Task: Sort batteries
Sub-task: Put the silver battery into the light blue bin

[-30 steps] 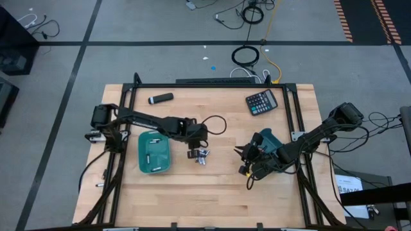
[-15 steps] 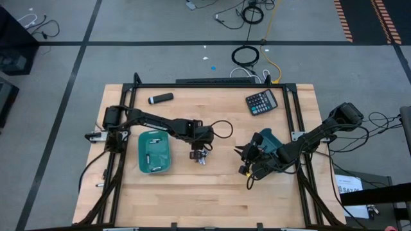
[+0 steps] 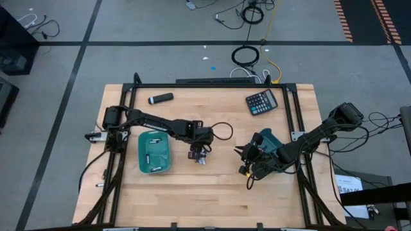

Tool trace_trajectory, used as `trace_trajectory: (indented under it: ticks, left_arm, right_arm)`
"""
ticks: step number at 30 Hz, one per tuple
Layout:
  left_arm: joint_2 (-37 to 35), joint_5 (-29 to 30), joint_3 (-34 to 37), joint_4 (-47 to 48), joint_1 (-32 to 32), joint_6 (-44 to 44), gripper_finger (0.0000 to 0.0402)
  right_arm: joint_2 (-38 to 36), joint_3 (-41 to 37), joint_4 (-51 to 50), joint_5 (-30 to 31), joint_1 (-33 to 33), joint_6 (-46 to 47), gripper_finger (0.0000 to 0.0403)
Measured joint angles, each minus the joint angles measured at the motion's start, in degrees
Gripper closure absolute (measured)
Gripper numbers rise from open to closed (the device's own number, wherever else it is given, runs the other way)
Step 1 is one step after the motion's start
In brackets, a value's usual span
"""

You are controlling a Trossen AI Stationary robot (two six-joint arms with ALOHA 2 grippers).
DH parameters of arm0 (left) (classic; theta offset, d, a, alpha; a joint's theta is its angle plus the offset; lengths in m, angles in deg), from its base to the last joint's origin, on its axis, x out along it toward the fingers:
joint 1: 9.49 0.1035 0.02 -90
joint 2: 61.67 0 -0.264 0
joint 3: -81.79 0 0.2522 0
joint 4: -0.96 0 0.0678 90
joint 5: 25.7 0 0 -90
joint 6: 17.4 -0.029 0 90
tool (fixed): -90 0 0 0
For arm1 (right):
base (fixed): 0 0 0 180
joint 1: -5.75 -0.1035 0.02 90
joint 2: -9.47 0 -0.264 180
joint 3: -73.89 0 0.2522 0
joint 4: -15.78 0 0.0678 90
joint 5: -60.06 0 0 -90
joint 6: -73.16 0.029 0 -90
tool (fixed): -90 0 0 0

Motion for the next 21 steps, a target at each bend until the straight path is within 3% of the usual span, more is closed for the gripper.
trace_trajectory:
  ticks: [10, 21]
  left_arm:
    - [0.5, 0.0, 0.0, -0.4, 0.3, -1.0, 0.0234]
    - [5.9, -0.3, -0.3, -0.9, 0.3, -1.9, 0.0245]
  right_arm:
    - [0.0, 0.0, 0.0, 0.0, 0.0, 0.0, 0.0360]
    - [0.0, 0.0, 0.0, 0.0, 0.0, 0.1, 0.0360]
